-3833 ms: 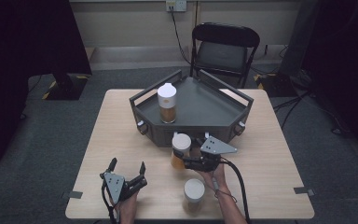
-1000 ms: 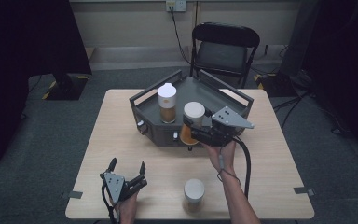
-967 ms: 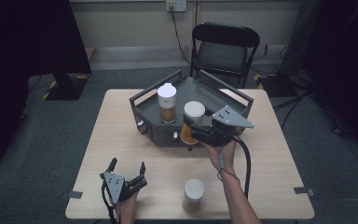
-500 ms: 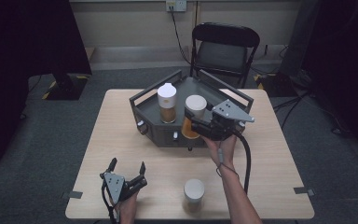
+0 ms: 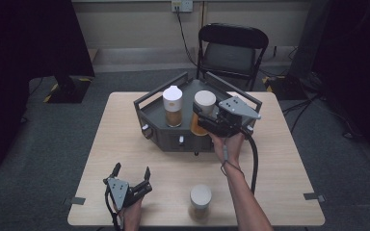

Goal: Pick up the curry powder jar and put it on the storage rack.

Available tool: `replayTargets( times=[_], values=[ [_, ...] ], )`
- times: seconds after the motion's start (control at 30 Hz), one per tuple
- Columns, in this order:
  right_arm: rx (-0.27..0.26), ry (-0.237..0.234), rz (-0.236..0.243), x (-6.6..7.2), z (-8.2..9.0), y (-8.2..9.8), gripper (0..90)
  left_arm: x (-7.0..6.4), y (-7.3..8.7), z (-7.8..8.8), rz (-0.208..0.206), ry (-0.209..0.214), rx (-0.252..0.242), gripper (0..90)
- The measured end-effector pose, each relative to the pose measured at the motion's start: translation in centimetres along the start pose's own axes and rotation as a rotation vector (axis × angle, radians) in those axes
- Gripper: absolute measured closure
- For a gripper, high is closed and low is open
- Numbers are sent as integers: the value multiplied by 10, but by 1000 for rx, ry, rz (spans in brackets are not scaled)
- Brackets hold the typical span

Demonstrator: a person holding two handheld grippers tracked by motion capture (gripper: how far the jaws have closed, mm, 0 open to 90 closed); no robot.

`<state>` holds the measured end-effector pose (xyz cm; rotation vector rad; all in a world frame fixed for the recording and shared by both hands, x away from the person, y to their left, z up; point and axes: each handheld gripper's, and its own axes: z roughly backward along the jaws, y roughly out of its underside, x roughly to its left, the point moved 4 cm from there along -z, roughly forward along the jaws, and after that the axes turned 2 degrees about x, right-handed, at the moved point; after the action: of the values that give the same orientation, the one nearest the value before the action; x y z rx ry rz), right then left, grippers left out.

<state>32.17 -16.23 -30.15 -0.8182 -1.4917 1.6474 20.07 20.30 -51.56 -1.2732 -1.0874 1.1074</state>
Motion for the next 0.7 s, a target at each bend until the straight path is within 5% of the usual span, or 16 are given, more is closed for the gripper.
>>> replayTargets(
  times=[0.7],
  values=[
    [-1, 70, -5, -1, -21, -2, 334, 0, 0, 0, 0, 0, 0, 3]
  ],
)
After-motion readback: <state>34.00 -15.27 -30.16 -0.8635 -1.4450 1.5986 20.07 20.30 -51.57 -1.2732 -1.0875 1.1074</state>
